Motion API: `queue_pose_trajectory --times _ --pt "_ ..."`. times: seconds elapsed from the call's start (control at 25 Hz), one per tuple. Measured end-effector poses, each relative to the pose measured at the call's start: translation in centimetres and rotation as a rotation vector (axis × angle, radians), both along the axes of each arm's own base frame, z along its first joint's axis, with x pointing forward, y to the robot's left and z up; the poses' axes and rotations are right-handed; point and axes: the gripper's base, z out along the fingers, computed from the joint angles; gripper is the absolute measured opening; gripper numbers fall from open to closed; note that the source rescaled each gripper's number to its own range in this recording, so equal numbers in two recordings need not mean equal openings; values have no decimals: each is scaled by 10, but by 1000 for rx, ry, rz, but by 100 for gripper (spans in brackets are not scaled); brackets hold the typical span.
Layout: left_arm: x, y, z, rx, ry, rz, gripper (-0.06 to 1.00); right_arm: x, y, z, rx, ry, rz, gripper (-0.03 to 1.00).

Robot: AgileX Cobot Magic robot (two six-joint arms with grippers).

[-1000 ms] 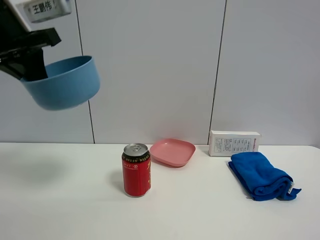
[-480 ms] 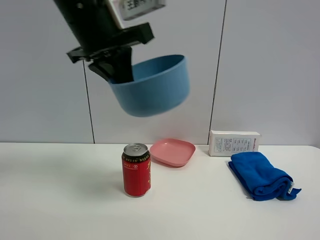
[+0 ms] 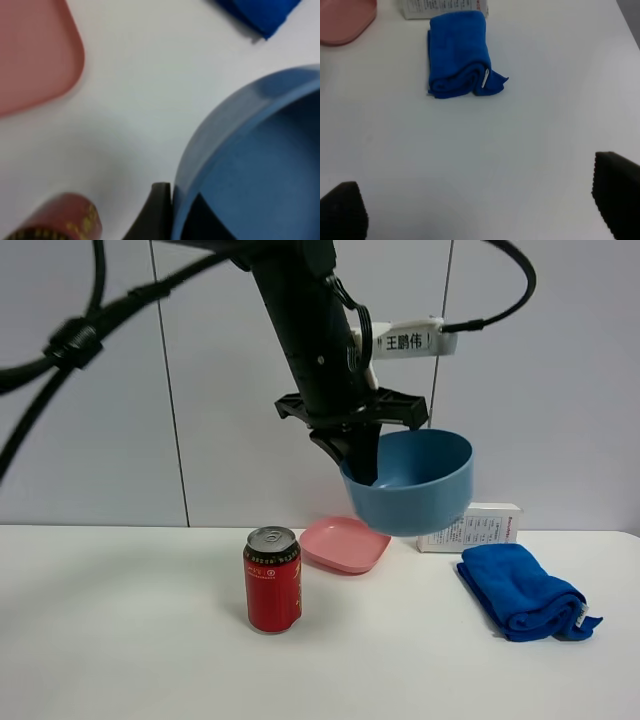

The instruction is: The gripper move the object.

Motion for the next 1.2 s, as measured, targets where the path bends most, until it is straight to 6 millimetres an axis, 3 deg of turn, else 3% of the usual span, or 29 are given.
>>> queue_pose_trajectory --times 0.28,0.64,1.04,1.2 --pt "25 -21 -48 38 -8 -66 0 0 0 0 0 0 0 100" --pt "37 -27 -112 142 -16 -172 0 0 0 0 -1 0 0 100" --pt "48 -35 -117 84 -143 -182 0 0 0 0 -1 0 0 100" --pt "49 -36 -128 95 -138 -203 0 0 0 0 -1 0 0 100"
